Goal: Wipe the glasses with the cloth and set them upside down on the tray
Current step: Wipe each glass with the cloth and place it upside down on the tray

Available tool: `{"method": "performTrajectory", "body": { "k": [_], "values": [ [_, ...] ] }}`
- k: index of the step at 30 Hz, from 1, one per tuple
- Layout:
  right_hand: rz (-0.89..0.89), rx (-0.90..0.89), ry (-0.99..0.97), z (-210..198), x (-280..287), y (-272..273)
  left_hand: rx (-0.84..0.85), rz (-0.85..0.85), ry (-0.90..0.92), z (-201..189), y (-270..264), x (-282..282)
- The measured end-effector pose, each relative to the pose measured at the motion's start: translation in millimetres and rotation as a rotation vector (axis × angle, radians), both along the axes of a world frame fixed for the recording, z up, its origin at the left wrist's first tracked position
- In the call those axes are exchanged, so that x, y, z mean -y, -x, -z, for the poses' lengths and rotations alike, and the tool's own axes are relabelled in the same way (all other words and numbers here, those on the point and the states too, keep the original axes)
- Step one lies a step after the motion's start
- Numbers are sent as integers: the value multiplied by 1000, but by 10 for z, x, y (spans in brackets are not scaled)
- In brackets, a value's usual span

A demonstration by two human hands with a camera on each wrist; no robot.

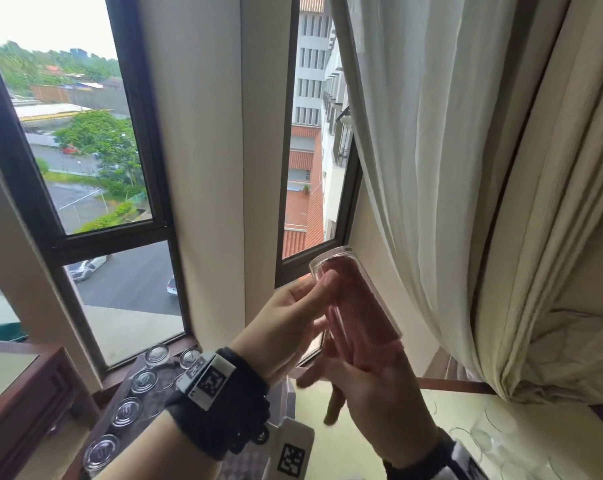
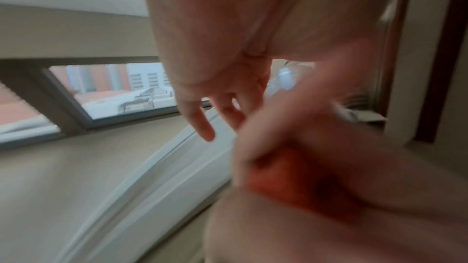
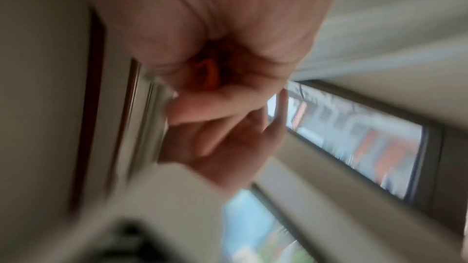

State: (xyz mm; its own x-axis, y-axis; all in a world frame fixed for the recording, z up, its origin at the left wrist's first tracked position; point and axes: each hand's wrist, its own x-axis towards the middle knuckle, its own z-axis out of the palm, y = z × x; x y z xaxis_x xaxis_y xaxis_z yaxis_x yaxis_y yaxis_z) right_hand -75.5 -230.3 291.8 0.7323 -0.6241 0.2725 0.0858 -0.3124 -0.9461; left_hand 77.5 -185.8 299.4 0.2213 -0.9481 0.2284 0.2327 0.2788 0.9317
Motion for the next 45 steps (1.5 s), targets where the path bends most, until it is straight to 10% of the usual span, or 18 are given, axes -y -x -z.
{"method": "performTrajectory", "body": {
  "k": [2,6,14,17,22,26,33,40,45],
  "values": [
    [235,-205,458,119,115,-64,169,-202,-172,-58,28,47],
    [305,-506,652,213,70,-186,335,-390,-258,-61,72,102],
    [-726,526,-816,-74,-66,-17,-147,125,40,4,13,-87],
    [-719,569,-956,-61,-36,-32,-115,139,62,-53,7,-62],
    [-123,382,-655,-125,12,-43,8,18,-76,24,-99,-138],
    [247,119,-45,-39,56,-14,157,-117,-148,69,-250,-286],
    [156,-48,935,248,17,-236,51,-212,-236,-319,-242,-437],
    [173,-8,849,273,-95,-407,122,-223,-89,-254,-322,-532],
    [-190,116,131,151,-345,-407,31,6,34,48,-542,-587]
  ]
}}
